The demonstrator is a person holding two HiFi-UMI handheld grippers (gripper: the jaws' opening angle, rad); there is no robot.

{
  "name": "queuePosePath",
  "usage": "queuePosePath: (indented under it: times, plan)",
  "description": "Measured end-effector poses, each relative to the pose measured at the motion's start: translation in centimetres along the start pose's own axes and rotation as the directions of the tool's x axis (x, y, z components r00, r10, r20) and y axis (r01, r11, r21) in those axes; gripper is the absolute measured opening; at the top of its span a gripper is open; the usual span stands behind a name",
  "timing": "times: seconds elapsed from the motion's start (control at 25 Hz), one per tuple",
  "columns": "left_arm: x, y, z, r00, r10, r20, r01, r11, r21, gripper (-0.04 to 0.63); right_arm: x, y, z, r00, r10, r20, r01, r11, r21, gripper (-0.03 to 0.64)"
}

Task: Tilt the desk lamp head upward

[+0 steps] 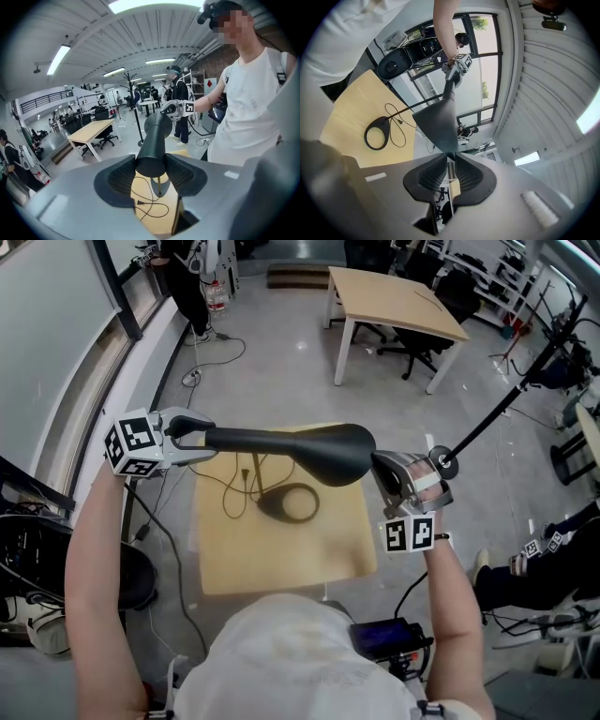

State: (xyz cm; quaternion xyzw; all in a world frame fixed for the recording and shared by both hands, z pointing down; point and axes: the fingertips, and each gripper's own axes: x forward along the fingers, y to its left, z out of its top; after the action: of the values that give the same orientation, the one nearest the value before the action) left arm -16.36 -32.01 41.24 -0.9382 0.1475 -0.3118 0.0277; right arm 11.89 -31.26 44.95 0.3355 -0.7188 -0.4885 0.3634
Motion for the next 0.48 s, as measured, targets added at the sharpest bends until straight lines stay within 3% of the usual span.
queuePosePath:
  times: [0.48]
  plan:
    - [1.0,-0.1,-1.2,1.000,0.018,-0.024,-0.019,0.999,-0.026,0.204,-0.3,-4.5,0.6,1.000,-0.010,0.009,0.011,0.997,-0.082,0.064]
